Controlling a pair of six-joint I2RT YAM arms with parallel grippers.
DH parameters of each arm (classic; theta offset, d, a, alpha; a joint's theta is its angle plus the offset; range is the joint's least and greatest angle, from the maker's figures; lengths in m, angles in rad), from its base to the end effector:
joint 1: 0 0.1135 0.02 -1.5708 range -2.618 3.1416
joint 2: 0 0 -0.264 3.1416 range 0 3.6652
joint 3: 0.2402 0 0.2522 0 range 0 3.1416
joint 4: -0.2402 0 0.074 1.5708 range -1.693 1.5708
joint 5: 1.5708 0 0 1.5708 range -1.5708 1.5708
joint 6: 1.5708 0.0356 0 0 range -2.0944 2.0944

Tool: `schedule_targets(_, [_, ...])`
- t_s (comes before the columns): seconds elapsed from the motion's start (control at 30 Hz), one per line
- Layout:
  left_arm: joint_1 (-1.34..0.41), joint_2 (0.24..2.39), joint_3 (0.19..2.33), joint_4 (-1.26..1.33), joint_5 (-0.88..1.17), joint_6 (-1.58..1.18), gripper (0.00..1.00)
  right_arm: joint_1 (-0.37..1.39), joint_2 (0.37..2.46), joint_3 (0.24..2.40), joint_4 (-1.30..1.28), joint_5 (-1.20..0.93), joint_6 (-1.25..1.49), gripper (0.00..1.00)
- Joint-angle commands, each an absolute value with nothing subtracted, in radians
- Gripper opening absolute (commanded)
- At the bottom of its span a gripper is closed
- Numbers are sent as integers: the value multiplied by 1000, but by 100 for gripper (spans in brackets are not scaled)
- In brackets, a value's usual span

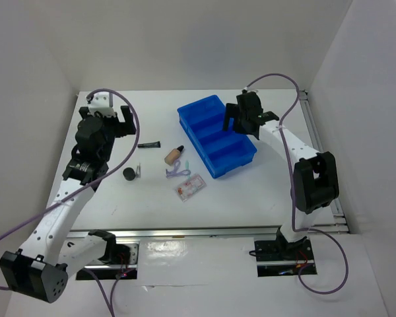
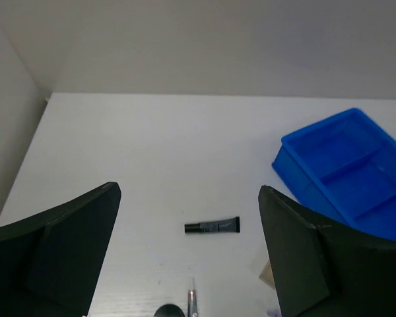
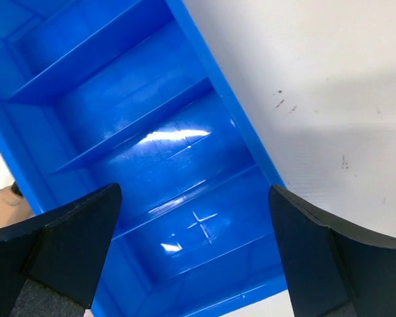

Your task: Organize the makeup

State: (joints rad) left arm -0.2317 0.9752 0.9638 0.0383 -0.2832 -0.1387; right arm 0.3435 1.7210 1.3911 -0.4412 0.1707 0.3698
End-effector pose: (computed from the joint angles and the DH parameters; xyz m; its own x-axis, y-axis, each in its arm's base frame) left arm 0.2219 -0.0421 0.3922 0.0330 -0.1442 -0.9890 -0.0473 0.9882 -0.1456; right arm 0.3682 0.1253 0.2759 -0.6903 0.1314 -0.7115 0.0347 0.9883 0.1488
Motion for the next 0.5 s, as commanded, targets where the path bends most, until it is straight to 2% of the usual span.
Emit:
schedule_targets(0.0, [-229, 1015, 1018, -63, -263, -200, 100, 368, 1674, 1385, -420, 260, 386, 100])
schedule_targets(0.23, [-229, 1195, 1112, -209, -301, -284, 100, 377, 1674, 1440, -463, 210, 327, 100])
schedule_targets(0.33, [-229, 1264, 1140, -247, -354, -325, 100, 377, 1649, 1440, -443, 108, 264, 100])
schedule_targets(0.47, [-229, 1437, 1291, -432, -327, -402, 100, 386, 1626, 1453, -443, 21, 262, 100])
